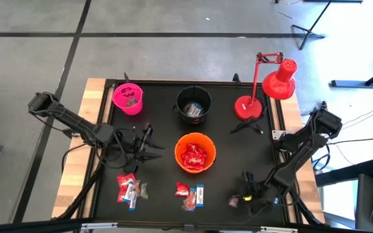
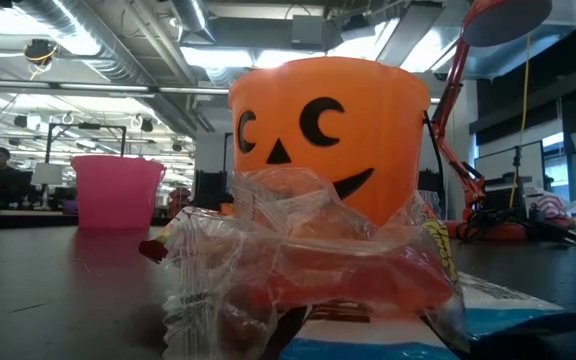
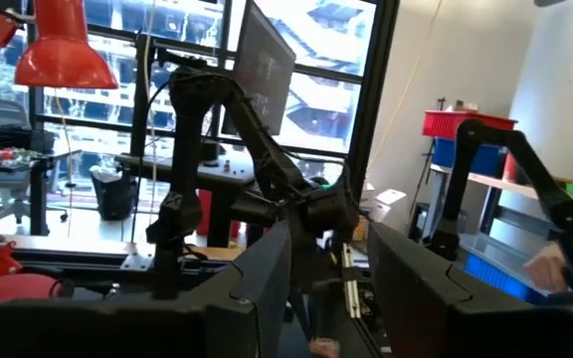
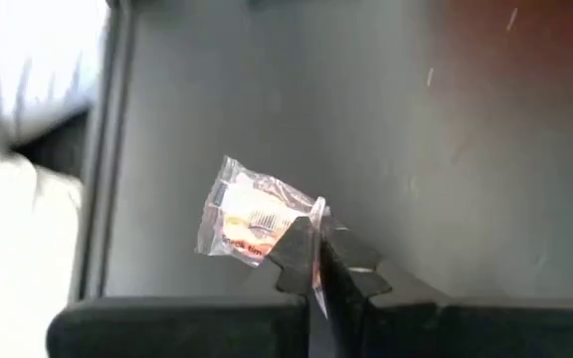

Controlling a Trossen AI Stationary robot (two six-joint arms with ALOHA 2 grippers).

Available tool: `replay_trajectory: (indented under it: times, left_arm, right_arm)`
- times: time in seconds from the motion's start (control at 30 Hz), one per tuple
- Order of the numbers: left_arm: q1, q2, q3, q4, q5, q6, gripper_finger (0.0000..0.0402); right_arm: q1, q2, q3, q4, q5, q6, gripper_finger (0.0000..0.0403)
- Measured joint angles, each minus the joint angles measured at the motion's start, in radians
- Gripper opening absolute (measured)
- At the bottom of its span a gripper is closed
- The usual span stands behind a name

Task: Sort candy
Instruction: Put the orange gummy into the pink bucket

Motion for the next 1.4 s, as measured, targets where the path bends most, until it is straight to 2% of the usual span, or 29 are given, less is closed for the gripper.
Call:
replay_trajectory:
  times: [0.23, 0.47, 0.57, 0.7, 0.77, 0.83, 0.97, 1.07, 1.4]
  left_arm:
    - [0.000, 0.000, 0.000, -0.002, -0.005, -0.010, 0.0126]
    - [0.000, 0.000, 0.000, -0.002, -0.045, -0.007, 0.0126]
    - [0.000, 0.016, 0.000, 0.011, -0.085, -0.007, 0.0126]
    - [0.000, 0.063, 0.000, 0.066, -0.144, -0.015, 0.0126]
    - [0.000, 0.100, 0.000, 0.114, -0.142, -0.015, 0.0126]
    - [0.000, 0.140, 0.000, 0.173, -0.140, -0.015, 0.0126]
    - [0.001, 0.208, 0.004, 0.233, -0.140, -0.030, 0.0126]
    - [0.007, 0.254, 0.024, 0.235, -0.140, -0.033, 0.0126]
    - [0.036, 0.386, 0.115, 0.219, -0.118, -0.006, 0.0126]
  right_arm:
    - [0.000, -0.109, 0.031, 0.016, 0.231, -0.149, 0.0003]
    - [-0.017, -0.156, 0.147, 0.077, 0.513, -0.450, 0.0001]
    - [-0.056, -0.156, 0.190, 0.143, 0.586, -0.618, 0.0002]
    - [-0.141, -0.156, 0.216, 0.275, 0.630, -0.837, 0.0001]
    - [-0.194, -0.156, 0.222, 0.348, 0.618, -0.920, 0.0001]
    - [-0.254, -0.156, 0.223, 0.398, 0.553, -0.967, 0.0001]
    - [-0.362, -0.149, 0.223, 0.423, 0.405, -0.982, 0.0001]
    - [-0.419, -0.138, 0.223, 0.432, 0.339, -0.964, 0.0001]
    - [-0.507, -0.090, 0.223, 0.488, 0.263, -0.963, 0.0001]
